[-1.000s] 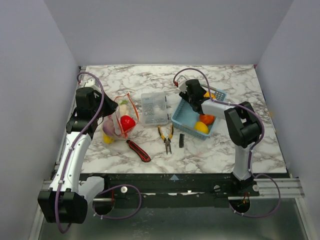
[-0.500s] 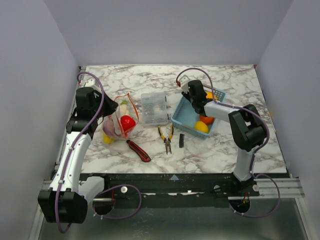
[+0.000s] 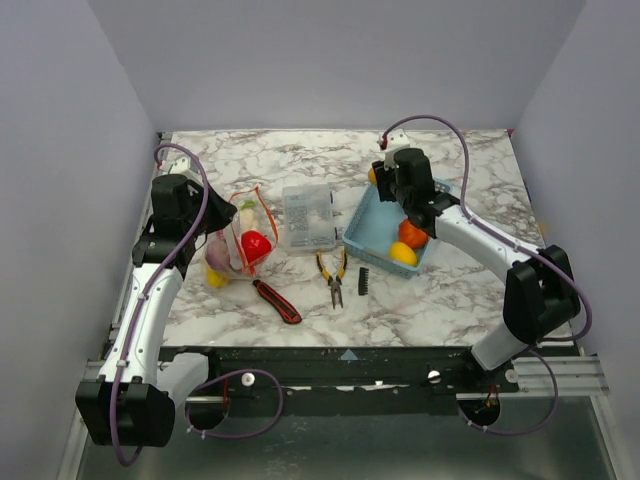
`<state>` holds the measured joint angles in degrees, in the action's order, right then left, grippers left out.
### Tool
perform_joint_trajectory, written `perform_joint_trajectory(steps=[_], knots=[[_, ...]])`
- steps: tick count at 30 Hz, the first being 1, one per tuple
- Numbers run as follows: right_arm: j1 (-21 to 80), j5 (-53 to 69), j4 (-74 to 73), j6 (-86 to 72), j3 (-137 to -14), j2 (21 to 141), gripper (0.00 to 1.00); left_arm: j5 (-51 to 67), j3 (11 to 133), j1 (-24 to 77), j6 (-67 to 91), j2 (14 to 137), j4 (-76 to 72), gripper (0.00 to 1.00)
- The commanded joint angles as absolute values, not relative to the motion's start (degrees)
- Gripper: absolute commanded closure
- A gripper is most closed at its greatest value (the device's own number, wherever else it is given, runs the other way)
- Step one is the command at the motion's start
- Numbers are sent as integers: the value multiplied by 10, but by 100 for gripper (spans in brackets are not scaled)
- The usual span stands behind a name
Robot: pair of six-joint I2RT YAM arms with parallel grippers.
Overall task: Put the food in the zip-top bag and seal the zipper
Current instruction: Pick up the fake fruit from the bin, then place the fake fruit in the zipper food storage bag.
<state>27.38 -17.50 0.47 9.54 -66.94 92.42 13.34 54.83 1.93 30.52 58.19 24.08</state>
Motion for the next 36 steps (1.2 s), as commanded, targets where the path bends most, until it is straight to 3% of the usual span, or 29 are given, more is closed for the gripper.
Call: perform_joint_trajectory(steps=[1,7,13,23,28,31,34,36], knots=[[317,-67,-46,-73,-680,885,100,137,548,16,306,579,234,100],[451,-59,20,-125,-699,865,99,137,549,16,306,579,233,100],[564,-133,-21,-106,-809,942,98,139,549,16,305,572,234,100],[672,-382,-185,-17,-1049,1146,94,138,538,16,305,544,226,100],[678,-406,-209,-13,-1077,1187,91,143,552,16,305,558,239,100],[678,-369,-167,-23,-1060,1187,76,148,539,16,308,549,224,100],[678,-323,-119,-72,-1046,1183,45,144,545,16,305,551,234,100],[678,-279,-88,-110,-1040,1178,33,142,543,16,303,544,231,100]])
